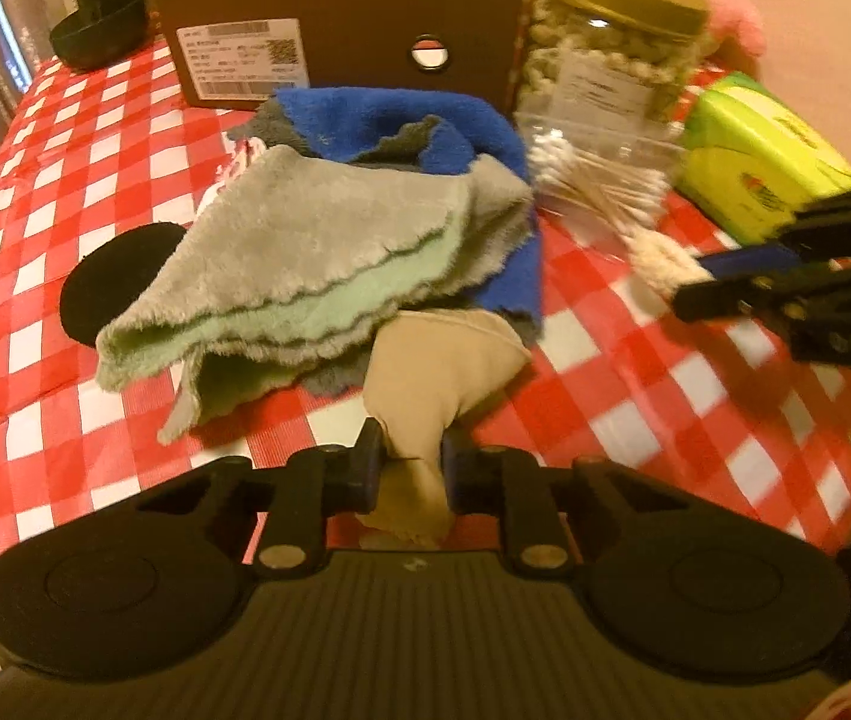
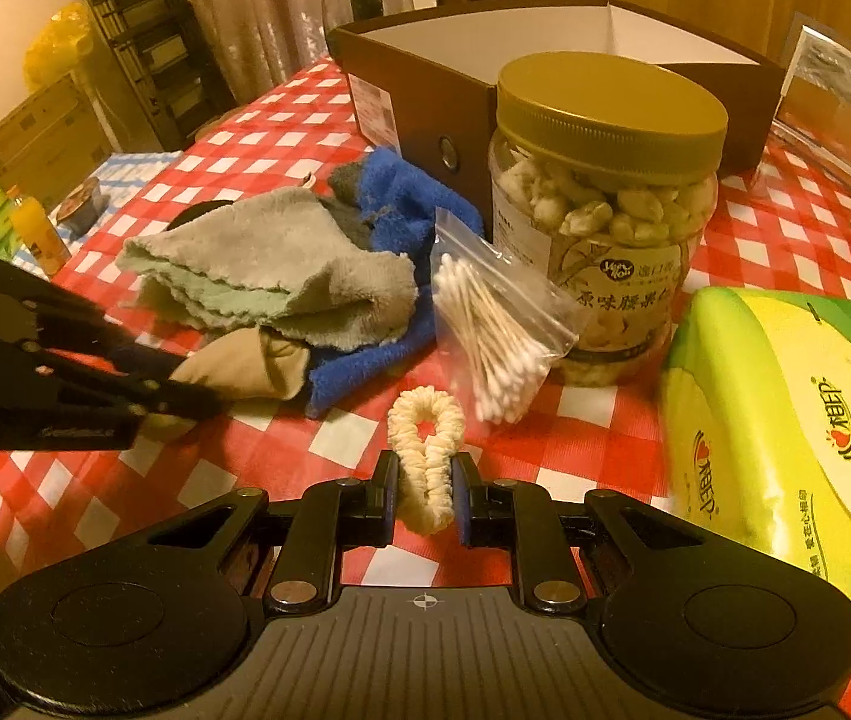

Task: Organize soft objects
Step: 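Grasp the beige stocking with the left gripper, then carry both items to the shoebox while the right gripper drops the hair tie inside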

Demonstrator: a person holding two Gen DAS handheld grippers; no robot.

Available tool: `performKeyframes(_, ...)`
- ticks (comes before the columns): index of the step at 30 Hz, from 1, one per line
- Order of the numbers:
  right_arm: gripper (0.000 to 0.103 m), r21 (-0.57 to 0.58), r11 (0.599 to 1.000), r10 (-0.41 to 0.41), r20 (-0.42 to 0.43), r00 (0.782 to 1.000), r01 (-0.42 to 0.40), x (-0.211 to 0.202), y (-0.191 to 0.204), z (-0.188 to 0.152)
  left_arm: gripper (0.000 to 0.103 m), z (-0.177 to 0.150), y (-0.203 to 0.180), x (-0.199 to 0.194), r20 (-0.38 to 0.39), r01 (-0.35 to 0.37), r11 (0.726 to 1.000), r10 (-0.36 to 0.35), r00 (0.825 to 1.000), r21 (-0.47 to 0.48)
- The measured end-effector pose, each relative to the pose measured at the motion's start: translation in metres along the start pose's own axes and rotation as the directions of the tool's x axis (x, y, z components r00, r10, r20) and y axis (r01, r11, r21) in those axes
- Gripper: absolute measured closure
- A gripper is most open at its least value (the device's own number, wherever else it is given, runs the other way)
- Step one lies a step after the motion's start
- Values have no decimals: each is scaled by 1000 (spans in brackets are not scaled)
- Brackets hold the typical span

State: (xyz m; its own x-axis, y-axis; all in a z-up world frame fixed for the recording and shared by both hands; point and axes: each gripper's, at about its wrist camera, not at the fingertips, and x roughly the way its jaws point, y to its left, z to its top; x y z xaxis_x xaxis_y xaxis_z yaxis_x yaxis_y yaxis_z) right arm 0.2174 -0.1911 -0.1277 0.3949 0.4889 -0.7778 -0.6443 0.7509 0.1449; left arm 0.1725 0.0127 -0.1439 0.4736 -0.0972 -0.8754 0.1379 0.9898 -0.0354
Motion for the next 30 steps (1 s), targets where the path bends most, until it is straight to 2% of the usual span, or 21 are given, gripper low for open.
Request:
performKeyframes(3,84,9,1000,-3,-5,1000,3,1,0,-2,84,-10,-3,-7,-19,-4,1000,4,1000,26)
performKeyframes(5,84,18,1000,-3,-9,1000,3,2,0,-2,78,-14,-3,-6,-40,-12,1000,12,999,12)
performKeyframes(7,84,20,1000,-4,-12,1000,5,1,1,-3,66,-15,-2,-3,-50,-23,1000,22,999,-13)
performKeyframes(12,84,18,1000,-6,-16,1000,7,-1,2,-5,64,-11,1,0,-47,-9,999,7,999,-40)
performKeyframes(15,84,21,1000,-11,-16,1000,11,-3,3,-7,70,-11,0,1,-47,0,999,-1,999,-37)
performKeyframes(16,84,24,1000,-10,-18,1000,11,-4,2,-7,80,-12,-1,1,-42,2,1000,-4,999,-31)
performKeyframes(18,84,30,999,-14,-15,1000,14,-6,1,-8,87,-12,-1,1,-46,14,1000,-15,999,-25)
performKeyframes(22,84,39,999,-20,-8,1000,20,-12,-1,-9,91,-12,-2,-4,-35,29,999,-30,999,-31)
performKeyframes(30,84,46,999,-20,13,1000,19,-26,-4,-9,92,-1,-14,-23,21,49,999,-49,999,-9)
